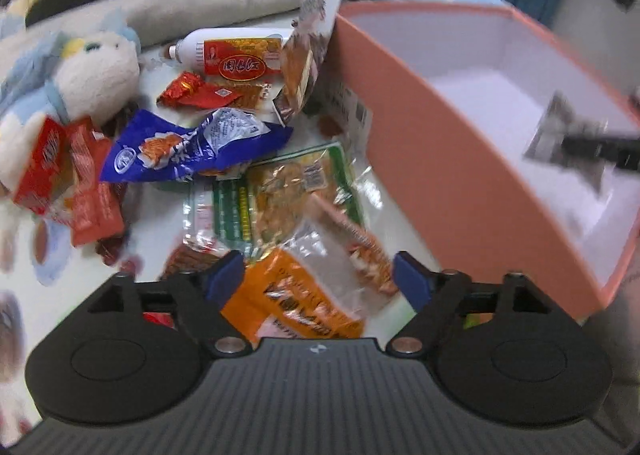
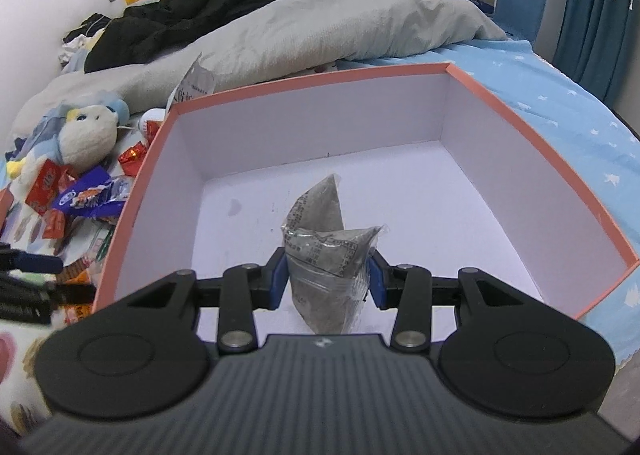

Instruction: Organize snacks

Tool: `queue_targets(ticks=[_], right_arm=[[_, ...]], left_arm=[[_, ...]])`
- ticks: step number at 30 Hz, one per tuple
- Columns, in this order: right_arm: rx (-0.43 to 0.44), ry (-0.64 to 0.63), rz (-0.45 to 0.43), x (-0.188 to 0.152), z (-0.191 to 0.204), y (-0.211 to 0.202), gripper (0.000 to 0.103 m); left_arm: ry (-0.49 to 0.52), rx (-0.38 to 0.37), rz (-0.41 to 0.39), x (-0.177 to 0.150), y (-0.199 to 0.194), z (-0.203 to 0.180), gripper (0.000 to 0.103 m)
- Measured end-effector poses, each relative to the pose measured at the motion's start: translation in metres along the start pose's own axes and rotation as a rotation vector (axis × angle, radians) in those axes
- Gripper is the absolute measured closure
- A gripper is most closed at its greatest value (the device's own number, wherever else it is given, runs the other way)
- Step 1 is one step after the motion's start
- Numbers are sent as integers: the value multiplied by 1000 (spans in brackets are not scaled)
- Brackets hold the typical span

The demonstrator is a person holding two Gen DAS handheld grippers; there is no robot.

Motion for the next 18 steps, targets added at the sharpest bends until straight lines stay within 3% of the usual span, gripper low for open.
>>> queue_targets(ticks=[4,8,11,15,18], right_arm=[[7,-1,6,-3,1,1,59],[15,-3,11,-5,4,2,59],[18,-5,8,-6,4,0,59],[20,-6,10,-9,4,-1,59],[17,-9,17,-9,3,-1,59]], left_arm=[[190,46,-4,-11,5,-14,8],[295,47,49,-23,19,-23,8],[345,98,72,-28,30,-21,8],[342,94,63,-29,32,-16,10],[279,70,72,-29,30,-12,21]])
Point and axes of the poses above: each gripper's, at about its wrist camera, not at the fingertips, and y roughly the way its jaws point, z to its left, x to its top, the point moved 9 cm from there along y, roughly the way its jaws point, and after that the axes turned 4 degrees about -x, right-handed, at the moved point
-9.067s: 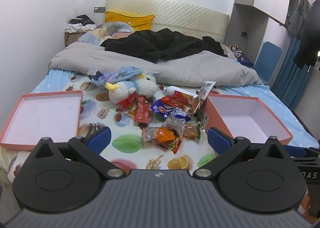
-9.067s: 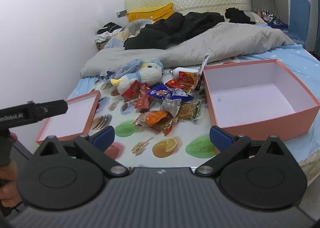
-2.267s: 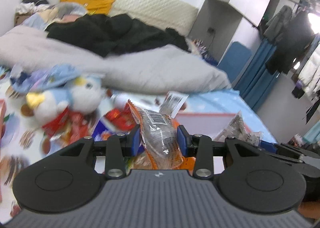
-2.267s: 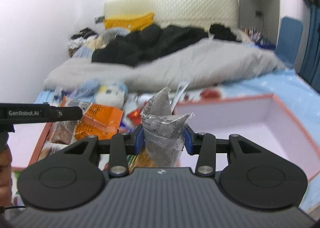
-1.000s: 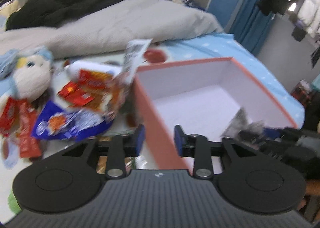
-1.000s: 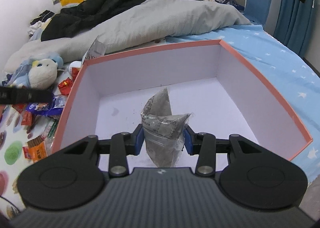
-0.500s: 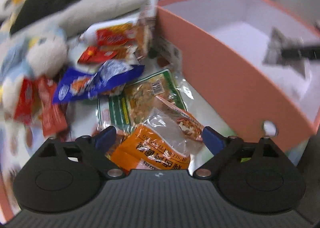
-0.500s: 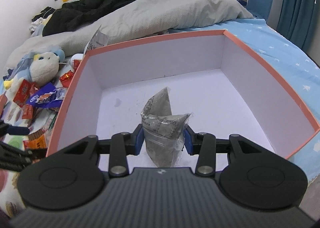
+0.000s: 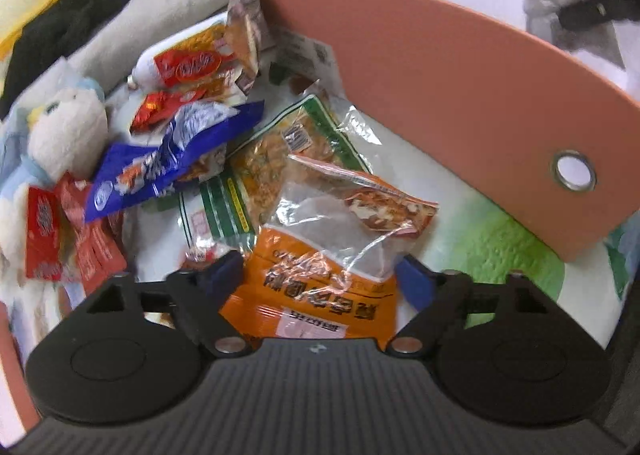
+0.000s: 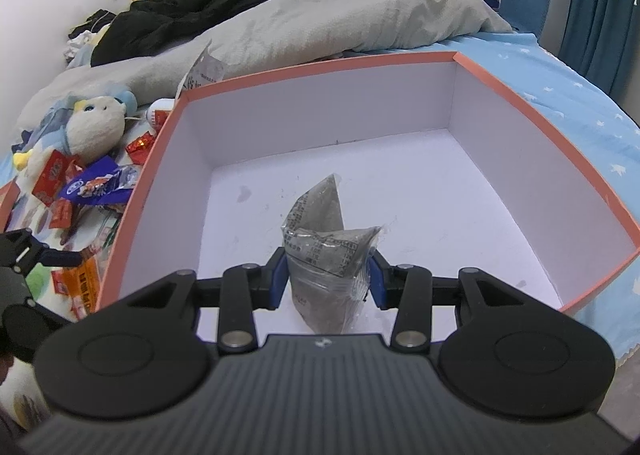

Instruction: Organize snacks

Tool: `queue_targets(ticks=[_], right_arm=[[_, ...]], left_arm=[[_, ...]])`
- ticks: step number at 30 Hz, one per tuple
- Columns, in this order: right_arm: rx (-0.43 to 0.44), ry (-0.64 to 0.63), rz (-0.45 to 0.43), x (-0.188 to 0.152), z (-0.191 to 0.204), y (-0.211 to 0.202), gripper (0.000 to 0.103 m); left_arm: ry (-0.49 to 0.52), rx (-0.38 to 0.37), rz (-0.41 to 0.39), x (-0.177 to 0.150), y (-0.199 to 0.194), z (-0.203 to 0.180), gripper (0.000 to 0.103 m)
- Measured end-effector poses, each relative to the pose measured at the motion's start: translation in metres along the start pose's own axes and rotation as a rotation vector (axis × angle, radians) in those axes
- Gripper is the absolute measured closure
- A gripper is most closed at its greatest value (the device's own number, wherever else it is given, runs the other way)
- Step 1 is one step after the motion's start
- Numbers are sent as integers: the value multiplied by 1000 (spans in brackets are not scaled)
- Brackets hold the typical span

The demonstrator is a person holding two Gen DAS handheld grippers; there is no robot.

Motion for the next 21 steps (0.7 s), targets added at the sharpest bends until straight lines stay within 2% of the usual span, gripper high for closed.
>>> queue_targets(ticks=[2,6,13,18,21], right_arm=[[3,4,0,0,1,-1,59],[6,4,-11,3,5,-5,59],[13,-7,-34,10,9,-15,59],[11,-22,-74,23,11,-26,59],[7,-22,-94,32,10,-30,59]], left_arm=[[-47,-32,-10,1,-3,2,29],[-106,-45,-27,3,-14,6,36],[-265,-89,-95,22,-48,22,38],[-361,-142,-232,60,-96,30,38],[-385,-178,-319,93,-124,27,38]])
Point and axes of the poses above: each gripper's, at about its wrist camera, not at the fingertips, and y roughly the way its jaws point, z to its left, x to its top, the point moved 9 cm from there along y, roughly the way its jaws point, and after that the axes turned 4 degrees about -x, right-handed, at the moved point
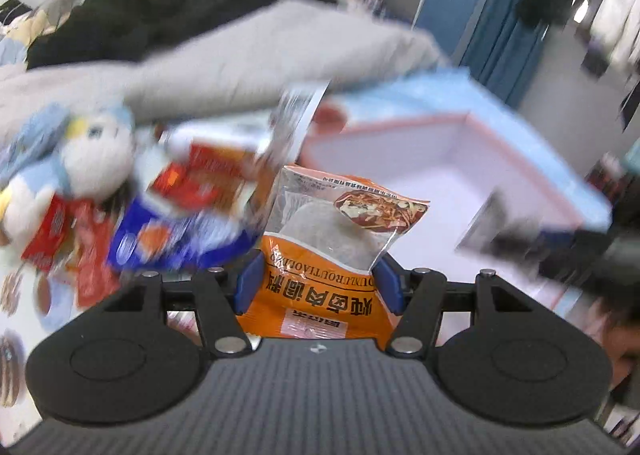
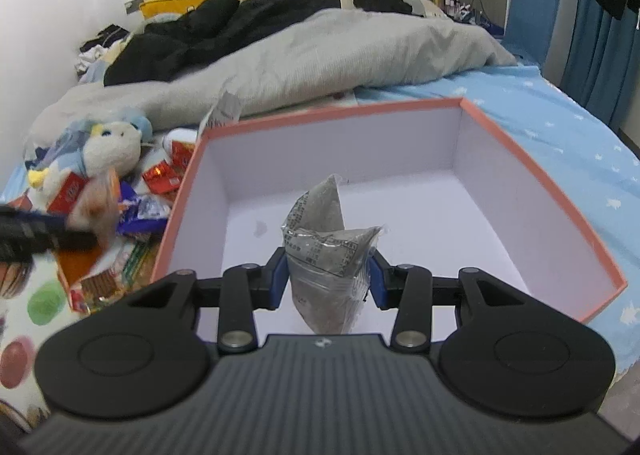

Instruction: Organize snacks

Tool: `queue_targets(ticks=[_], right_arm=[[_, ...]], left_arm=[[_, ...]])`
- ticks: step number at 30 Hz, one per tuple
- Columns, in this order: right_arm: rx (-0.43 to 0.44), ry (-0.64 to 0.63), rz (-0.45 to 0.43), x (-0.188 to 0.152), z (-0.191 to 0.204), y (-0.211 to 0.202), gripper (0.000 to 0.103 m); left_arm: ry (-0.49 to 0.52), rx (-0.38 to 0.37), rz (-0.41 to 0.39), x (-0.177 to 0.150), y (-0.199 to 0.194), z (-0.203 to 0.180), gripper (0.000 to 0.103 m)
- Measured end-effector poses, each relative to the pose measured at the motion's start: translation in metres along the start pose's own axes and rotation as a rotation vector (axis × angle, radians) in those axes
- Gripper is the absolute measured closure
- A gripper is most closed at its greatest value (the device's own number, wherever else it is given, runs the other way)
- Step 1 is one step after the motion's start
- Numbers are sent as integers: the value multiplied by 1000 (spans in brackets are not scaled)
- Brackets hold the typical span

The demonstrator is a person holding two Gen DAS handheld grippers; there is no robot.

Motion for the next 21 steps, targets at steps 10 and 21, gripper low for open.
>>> queue_targets(ticks=[10,21], right_arm=[[-40,13,-45,22,-17,-8,58],[-74,91,28,-8,-43,8,39]], left_arm=[[0,-126,-27,70,28,-75,38],[-11,-125,81,55,81,-90,18]])
Point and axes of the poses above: each gripper's, at about its wrist camera, not at the fingertips, and y roughly the way its jaws point, z to its left, x to its top, the point moved 9 cm from there along y, roughly the way its jaws point, and after that the axes turned 4 degrees about -x, right-handed, at the moved point
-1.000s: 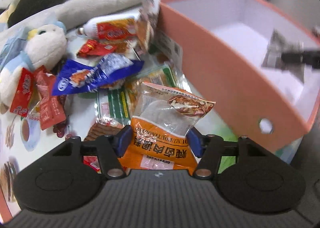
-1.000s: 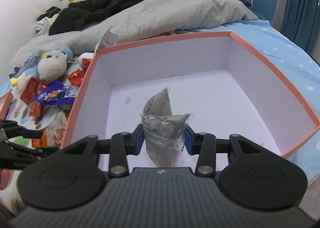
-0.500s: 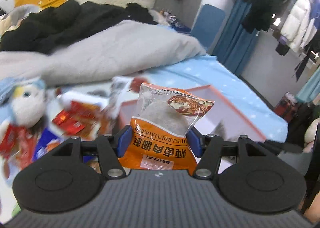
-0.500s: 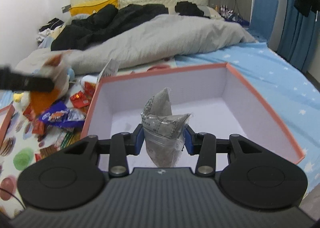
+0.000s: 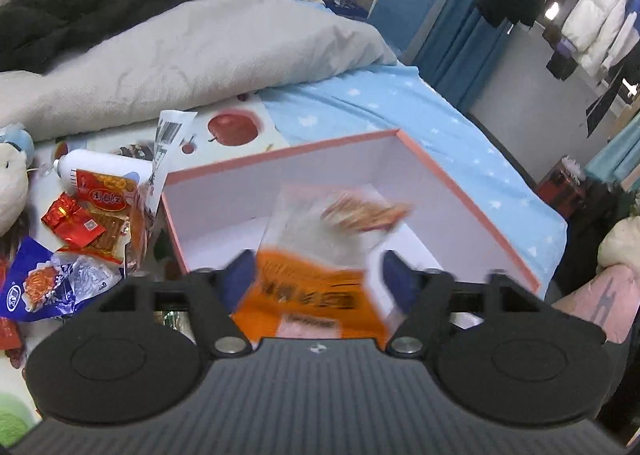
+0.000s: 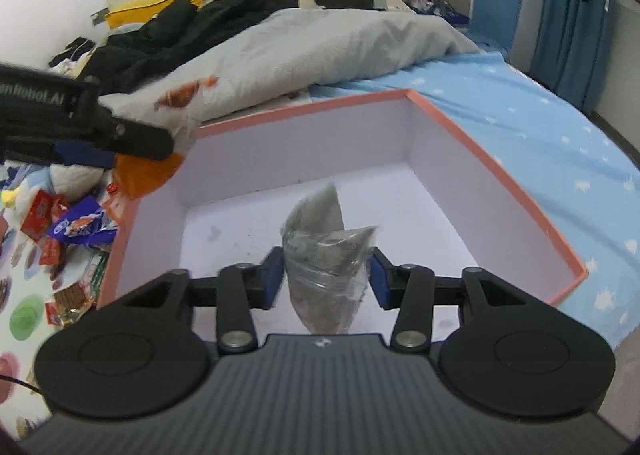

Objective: Organize snacks
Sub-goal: 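Open the left tool to drop the orange bread bag into the pink box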

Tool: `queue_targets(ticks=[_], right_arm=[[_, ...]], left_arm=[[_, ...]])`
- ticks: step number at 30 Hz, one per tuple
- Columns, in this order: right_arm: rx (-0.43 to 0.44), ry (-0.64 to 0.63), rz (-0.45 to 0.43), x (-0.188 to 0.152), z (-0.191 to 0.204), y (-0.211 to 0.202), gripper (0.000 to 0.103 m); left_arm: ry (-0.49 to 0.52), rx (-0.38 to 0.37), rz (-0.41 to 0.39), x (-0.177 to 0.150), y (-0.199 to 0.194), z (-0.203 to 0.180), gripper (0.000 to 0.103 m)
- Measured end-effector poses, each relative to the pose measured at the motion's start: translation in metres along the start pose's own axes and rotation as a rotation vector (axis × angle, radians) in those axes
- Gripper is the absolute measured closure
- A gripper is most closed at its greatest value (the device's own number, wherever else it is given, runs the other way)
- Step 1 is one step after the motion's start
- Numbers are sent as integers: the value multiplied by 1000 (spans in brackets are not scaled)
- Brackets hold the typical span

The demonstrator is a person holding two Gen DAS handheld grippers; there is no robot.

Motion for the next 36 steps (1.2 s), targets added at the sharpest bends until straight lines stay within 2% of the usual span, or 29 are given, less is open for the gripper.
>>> queue_targets(ticks=[2,9,19,23,28,36], right_arm=[[11,9,-12,2,0,-3,32],[29,4,-94,25,7,-30,32],[116,-9,-244,61,47,-84,32],[149,-6,-271,57,70,-102,32],[217,-5,-266,40,103,-118,32],[253,-30,-266,19,135,-136,32]], left_arm=[[4,7,-15,-1,-2,6,14],[-10,3,-77,6,-40,16,14],[64,52,-237,13,-132,20,14],[97,86,-276,1,-163,26,14],[59,122,-303,-24,-198,51,14],[38,164,-324,-66,-237,77,14]])
Point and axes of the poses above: each gripper's, at about its wrist camera, not at the fingertips, and y roughly the way its jaws point, z to its left, x to its top, the point moved 9 cm from there along y, roughly the way its jaws point, and after that the axes turned 4 degrees about -x, right-handed, at the moved point
